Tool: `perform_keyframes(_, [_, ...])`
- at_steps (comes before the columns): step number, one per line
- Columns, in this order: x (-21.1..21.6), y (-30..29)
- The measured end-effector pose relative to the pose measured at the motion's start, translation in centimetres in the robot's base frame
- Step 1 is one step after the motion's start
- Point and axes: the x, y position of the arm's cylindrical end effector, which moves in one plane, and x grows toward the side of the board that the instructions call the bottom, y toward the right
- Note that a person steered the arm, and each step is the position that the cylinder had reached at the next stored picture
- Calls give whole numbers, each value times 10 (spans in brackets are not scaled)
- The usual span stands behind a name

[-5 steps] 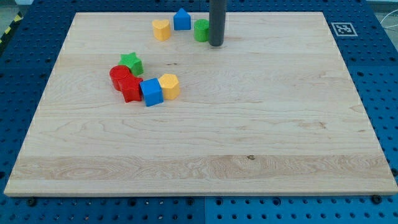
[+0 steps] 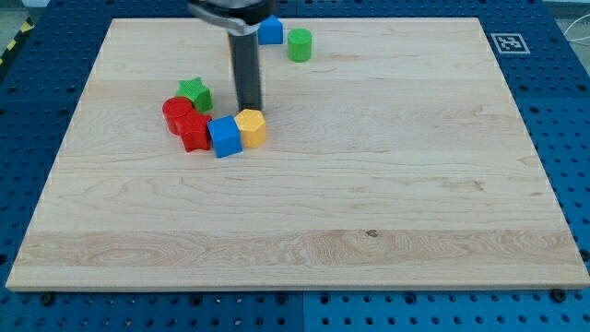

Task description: Slide the green star towards the yellow heart

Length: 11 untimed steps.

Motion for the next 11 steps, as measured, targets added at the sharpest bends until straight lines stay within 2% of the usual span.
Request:
perform_keyframes(3, [8, -92])
perform_keyframes(6, [-42, -94])
perform_keyframes(11, [-83, -98])
